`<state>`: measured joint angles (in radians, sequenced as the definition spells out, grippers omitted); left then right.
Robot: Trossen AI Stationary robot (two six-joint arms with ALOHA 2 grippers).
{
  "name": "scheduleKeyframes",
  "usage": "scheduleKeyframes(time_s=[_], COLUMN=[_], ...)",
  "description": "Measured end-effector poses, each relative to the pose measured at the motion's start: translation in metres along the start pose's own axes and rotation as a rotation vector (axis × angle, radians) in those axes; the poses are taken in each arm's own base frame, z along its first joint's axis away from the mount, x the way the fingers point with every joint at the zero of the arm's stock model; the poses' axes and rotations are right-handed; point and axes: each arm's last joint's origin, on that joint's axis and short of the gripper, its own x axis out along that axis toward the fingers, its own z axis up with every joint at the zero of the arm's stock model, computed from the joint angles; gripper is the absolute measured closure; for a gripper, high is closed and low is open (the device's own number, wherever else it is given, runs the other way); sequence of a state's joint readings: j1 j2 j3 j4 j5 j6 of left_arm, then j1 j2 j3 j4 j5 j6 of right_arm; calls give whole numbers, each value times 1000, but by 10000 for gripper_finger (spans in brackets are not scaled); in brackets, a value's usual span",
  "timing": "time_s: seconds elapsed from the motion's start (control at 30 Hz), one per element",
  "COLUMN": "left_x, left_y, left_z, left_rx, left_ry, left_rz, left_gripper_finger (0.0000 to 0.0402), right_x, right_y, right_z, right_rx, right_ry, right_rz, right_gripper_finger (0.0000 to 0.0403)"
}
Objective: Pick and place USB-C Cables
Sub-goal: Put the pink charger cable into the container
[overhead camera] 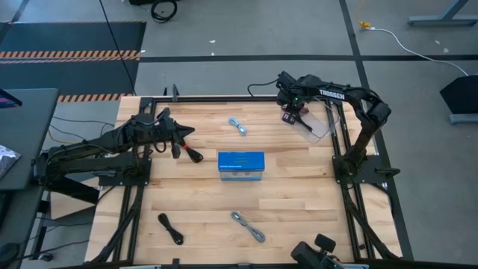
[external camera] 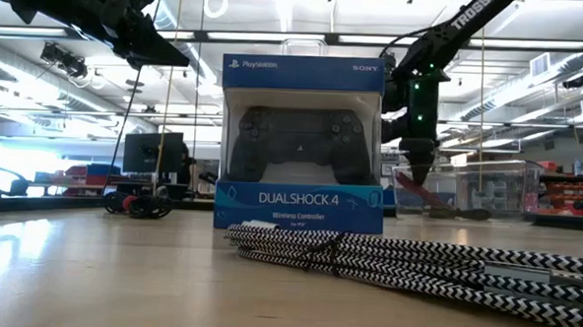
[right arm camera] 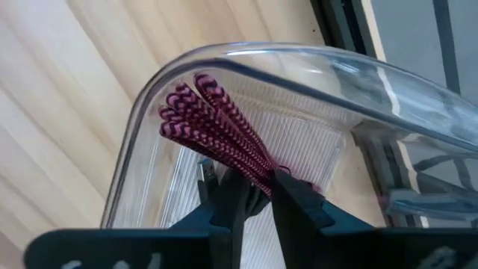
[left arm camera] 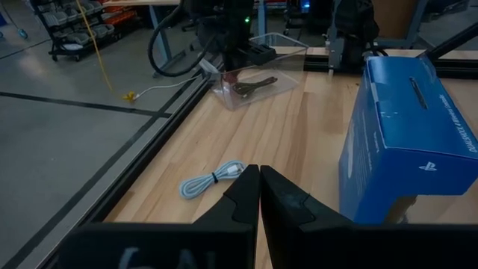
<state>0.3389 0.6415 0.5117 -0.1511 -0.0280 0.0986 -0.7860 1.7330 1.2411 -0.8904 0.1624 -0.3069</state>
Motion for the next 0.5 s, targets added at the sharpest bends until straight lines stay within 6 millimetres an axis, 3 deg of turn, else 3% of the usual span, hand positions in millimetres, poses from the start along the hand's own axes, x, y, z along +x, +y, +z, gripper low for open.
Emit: scheduleKeyframes(time_s=[0.2, 0.5], left_x=[0, 0], left_y=[0, 0], left_z=[0, -1], left_rx=[3, 3], left_ry=[4, 4], left_rz=[0, 0], left_gripper_finger=[381, 381], right_x=[7, -4], right_y=[0, 1], right_z=[0, -12], right_rx=[-5, 15], right_ry=[36, 124], right_rz=[-15, -48], right_gripper_finger=[394, 400])
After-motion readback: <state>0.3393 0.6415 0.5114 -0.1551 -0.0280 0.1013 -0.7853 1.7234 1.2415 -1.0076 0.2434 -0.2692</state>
